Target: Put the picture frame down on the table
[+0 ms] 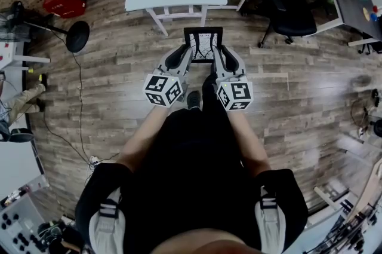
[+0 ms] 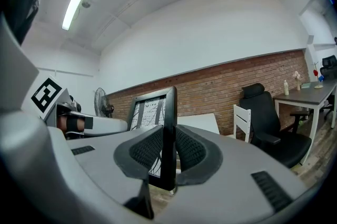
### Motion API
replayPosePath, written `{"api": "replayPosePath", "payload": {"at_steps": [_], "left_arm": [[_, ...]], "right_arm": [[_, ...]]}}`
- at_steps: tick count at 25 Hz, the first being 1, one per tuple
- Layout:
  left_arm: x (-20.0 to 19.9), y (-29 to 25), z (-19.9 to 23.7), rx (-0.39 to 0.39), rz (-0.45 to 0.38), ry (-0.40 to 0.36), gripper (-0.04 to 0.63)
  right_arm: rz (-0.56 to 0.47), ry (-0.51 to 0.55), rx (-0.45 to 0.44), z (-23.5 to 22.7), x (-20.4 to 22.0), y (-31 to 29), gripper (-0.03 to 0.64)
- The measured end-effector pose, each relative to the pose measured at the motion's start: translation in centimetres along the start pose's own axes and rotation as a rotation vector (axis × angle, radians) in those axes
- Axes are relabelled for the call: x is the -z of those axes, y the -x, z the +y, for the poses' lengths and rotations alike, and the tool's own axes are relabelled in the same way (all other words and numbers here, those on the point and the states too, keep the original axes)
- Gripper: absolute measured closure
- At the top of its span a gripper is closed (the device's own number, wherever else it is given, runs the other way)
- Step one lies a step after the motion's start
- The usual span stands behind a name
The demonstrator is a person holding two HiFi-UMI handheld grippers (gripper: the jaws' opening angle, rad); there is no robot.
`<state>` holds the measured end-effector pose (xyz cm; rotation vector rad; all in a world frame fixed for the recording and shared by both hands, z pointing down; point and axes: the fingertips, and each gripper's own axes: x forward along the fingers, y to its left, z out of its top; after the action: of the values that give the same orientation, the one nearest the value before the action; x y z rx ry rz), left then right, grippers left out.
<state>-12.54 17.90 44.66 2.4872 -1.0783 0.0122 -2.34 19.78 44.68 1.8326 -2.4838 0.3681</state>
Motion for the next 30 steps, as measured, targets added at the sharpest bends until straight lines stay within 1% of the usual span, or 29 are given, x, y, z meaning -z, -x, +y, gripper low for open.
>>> {"api": "replayPosePath", "payload": {"at_steps": [10,17,24,30], "left_arm": [[-0.7,-3.4,0.8,-0.002,0.01,-0.003,0.52],[-0.9,-6.2,1.7,-0.007,0.023,0.011,0.52],[-1.7,-9.6,3.7,-0.034,0.025,0.029,0.52],[-2.4,-13.0,6.0,-0.074,0.029,0.044,0.52]], "right_arm": [[0.002,-0.006,0.0,-2.5,-0.6,-2.6,0.549],[0.02,-0.014,0.0,-4.7,-0.6,-4.8,0.549],[0.043,-0.018,-0.023,-6.8,-0.9,-8.5,0.549],[0.065,-0.018,-0.066,-8.9,-1.2,-12.7,0.549]]}}
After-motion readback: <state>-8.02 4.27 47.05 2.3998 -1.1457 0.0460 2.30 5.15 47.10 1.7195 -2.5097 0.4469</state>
